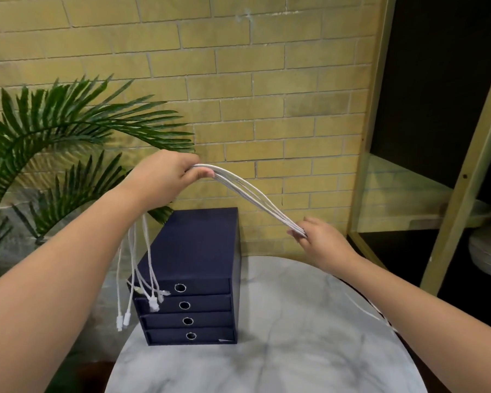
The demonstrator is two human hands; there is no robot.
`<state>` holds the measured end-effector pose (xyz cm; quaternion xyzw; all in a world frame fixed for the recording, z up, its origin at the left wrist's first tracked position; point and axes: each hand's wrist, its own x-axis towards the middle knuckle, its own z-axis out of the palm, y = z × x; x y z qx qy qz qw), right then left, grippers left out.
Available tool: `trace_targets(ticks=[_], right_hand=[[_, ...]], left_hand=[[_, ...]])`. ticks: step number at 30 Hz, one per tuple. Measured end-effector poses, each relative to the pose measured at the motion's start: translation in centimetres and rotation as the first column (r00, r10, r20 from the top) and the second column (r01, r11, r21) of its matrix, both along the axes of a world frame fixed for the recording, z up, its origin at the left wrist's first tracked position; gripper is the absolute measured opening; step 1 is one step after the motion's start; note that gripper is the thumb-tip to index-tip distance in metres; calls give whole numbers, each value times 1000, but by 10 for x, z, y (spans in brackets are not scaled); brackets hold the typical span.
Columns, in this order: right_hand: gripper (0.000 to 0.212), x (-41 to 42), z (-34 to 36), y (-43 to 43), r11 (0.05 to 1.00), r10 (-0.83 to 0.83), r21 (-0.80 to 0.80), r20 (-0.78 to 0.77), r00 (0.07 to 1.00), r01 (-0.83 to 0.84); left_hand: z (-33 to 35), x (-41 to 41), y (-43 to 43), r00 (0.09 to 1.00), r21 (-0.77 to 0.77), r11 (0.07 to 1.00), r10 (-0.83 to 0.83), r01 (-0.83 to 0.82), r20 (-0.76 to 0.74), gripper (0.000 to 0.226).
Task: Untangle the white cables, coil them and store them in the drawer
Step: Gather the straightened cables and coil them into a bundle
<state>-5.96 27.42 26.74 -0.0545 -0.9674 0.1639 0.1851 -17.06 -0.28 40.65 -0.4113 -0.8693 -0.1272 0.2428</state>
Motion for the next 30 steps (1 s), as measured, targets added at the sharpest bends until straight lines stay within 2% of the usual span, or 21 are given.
trace_targets(ticks=[2, 6, 9, 15, 18, 21, 23, 25, 27, 29, 30], right_hand=[[26, 2, 0, 8, 998, -9, 57, -40, 999, 11], [10, 9, 4, 26, 987, -48, 152, -53, 997, 56], [12, 12, 8, 34, 988, -68, 130, -91, 994, 80], [8, 18, 7, 43, 985, -92, 145, -31, 995, 96], [20, 19, 1, 46, 977, -73, 199, -12, 997, 73], [38, 17, -2, 40, 985, -83, 160, 87, 993, 69], [59, 16, -3, 30, 985, -92, 156, 138, 986, 70], [86, 12, 1, 7, 996, -11, 93, 90, 996, 3], [91, 5, 7, -25, 984, 133, -117, -25, 991, -135], [69, -7, 8, -48, 926, 238, -270, -130, 963, -265], [49, -11, 8, -53, 918, 263, -262, -156, 952, -297]], left_hand=[[-5, -2, -1, 999, 3, 1000, -6, 6, 35, 54], [-21, -3, -3, 998, -19, 1000, -1, 2, 59, 47], [-35, -7, -10, 996, -19, 1000, 18, -17, 83, 43], [-49, -13, -18, 999, -71, 997, 29, -26, 46, 43], [-48, -13, -21, 999, -61, 997, 42, -40, 22, 46], [-39, -6, -17, 999, -56, 997, 43, -43, -4, 43], [-32, 1, -7, 1000, -108, 994, 11, -14, -26, 41], [-31, 7, 7, 999, -184, 983, -17, 7, -48, 41], [-37, 12, 25, 996, -258, 965, -63, 44, -65, 42], [-45, 16, 41, 993, -306, 949, -97, 71, -70, 43], [-48, 16, 44, 992, -315, 946, -100, 73, -72, 43]])
